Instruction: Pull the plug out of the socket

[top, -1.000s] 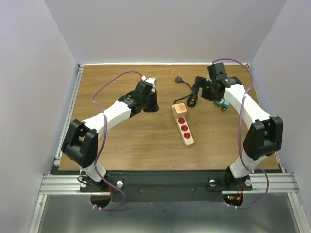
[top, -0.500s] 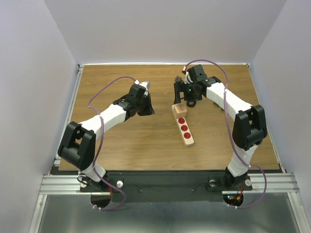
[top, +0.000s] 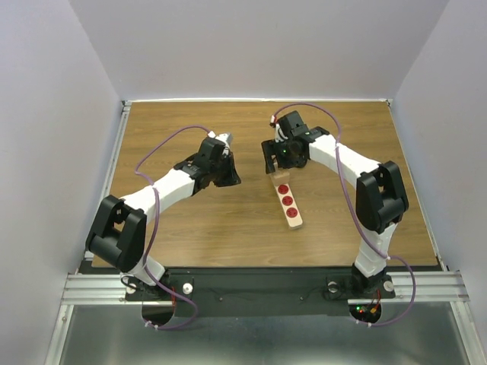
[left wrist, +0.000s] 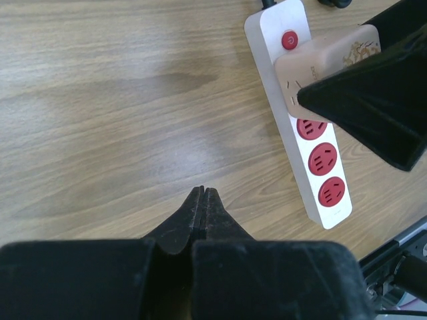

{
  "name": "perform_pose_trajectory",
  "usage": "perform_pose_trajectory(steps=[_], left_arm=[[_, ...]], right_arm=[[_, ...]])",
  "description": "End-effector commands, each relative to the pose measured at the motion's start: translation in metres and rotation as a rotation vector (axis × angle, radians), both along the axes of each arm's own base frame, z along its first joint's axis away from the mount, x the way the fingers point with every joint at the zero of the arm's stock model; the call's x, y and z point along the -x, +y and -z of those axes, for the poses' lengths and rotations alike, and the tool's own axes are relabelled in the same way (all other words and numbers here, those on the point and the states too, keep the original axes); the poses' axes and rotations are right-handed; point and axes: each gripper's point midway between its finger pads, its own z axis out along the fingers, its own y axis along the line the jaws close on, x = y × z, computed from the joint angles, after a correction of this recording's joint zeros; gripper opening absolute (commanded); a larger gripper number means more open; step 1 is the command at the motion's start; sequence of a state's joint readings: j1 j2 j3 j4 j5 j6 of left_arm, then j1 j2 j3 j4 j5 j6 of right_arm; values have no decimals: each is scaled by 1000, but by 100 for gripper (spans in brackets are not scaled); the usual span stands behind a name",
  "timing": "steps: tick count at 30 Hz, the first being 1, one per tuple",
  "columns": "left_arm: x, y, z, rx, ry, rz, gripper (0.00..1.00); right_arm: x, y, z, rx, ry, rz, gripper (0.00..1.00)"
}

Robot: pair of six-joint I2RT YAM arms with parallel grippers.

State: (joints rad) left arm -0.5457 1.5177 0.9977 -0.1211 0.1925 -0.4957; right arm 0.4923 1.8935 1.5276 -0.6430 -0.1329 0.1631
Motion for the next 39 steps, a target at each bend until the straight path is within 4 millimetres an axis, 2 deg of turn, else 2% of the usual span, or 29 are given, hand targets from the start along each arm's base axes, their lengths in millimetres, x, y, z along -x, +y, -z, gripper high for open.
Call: perform_pose_trajectory(steps=[1,2,3,10,11,12,13,14,15,16,24,27,28,30,33,36,37,38,39], left_arm=[[0,-4,-20,53,-48,10,0],[1,-4,-19,52,-47,8,0],[1,-4,-20,56,-48,8,0],[4,-5,-20,62,-44,13,0],[4,-5,-21,64,-43,11,0],[4,-5,-22,66,-44,14,0],[4,-6,-24,69,-45,14,0],[4,-6,-23,67,-45,12,0],[4,-6,-25,69,-47,11,0],[3,-7,-27,72,-48,11,0],[-3,-6,-40,58,-68,-2,0],[-5,-4,-45,48,-74,-9,0],[-5,-3,-44,45,-68,-19,0],[-4,-4,-44,48,-66,-21,0],[0,-12,-44,51,-64,-7,0],[5,-27,-37,44,-54,27,0],[3,-31,-29,27,-42,30,0],[3,-34,-24,16,-36,32,0],[3,-37,-20,9,-31,35,0]], right_arm=[[0,-4,8,25,16,61,78],[0,-6,10,26,28,100,64],[2,-7,14,35,37,112,62],[8,-10,29,72,96,186,61],[8,-11,30,79,103,206,55],[5,-20,31,119,91,255,44],[7,-24,31,131,103,299,23],[8,-24,29,113,114,369,12],[9,-25,27,99,123,411,4],[11,-22,20,53,135,496,1],[20,-9,-3,-188,246,884,0],[29,0,3,-290,334,1004,0],[31,2,10,-329,360,1060,0],[31,5,11,-375,375,1090,1],[33,20,0,-427,392,1049,14],[34,28,1,-424,422,996,29],[36,30,2,-420,426,984,40],[37,30,4,-411,426,971,46],[38,32,3,-413,435,957,49]])
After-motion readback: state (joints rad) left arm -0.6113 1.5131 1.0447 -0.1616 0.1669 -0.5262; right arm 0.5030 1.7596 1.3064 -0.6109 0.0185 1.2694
